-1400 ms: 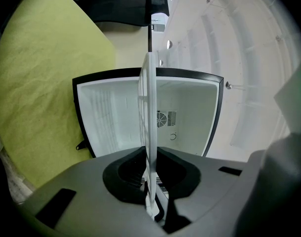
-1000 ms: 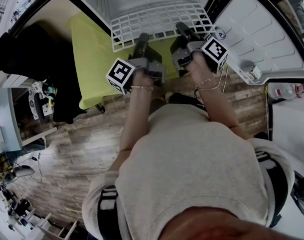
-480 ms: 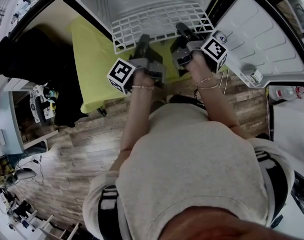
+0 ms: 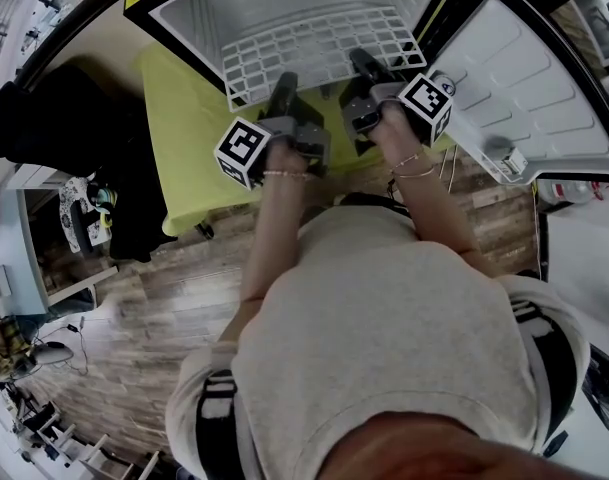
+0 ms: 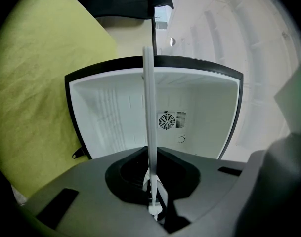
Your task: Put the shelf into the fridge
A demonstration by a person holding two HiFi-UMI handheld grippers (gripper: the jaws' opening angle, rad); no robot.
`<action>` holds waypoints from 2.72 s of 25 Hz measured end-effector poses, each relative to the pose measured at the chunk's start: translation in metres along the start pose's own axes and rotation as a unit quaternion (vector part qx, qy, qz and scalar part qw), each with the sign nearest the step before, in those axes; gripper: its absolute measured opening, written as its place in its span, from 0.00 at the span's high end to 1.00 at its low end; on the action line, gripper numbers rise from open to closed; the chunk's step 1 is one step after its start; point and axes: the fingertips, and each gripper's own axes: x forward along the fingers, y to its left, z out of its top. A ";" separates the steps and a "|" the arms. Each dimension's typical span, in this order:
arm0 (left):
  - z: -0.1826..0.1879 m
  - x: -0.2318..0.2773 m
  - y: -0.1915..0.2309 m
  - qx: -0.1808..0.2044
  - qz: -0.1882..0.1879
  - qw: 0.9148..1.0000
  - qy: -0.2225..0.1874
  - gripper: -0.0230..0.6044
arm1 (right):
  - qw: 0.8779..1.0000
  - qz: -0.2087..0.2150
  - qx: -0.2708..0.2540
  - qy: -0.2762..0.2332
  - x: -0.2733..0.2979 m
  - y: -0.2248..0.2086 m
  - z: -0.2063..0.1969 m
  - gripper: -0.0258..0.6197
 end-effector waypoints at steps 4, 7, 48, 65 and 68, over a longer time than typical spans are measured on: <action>0.002 0.006 0.000 -0.001 -0.001 1.000 -0.001 0.90 | 1.000 -0.002 -0.002 0.002 0.006 0.000 0.002 0.92; 0.004 0.010 0.001 -0.001 -0.001 1.000 -0.003 0.90 | 1.000 -0.002 -0.003 0.005 0.010 0.000 0.004 0.92; 0.013 0.015 -0.003 0.043 -0.022 0.998 -0.030 0.74 | 1.000 0.020 -0.020 0.010 0.017 0.004 -0.003 0.77; 0.012 -0.001 0.002 0.016 -0.014 0.999 -0.034 0.92 | 0.999 0.016 -0.001 0.036 0.005 -0.004 -0.011 0.91; 0.011 0.001 0.002 0.010 -0.017 0.999 -0.032 0.92 | 0.999 0.016 -0.004 0.032 0.005 -0.002 -0.010 0.91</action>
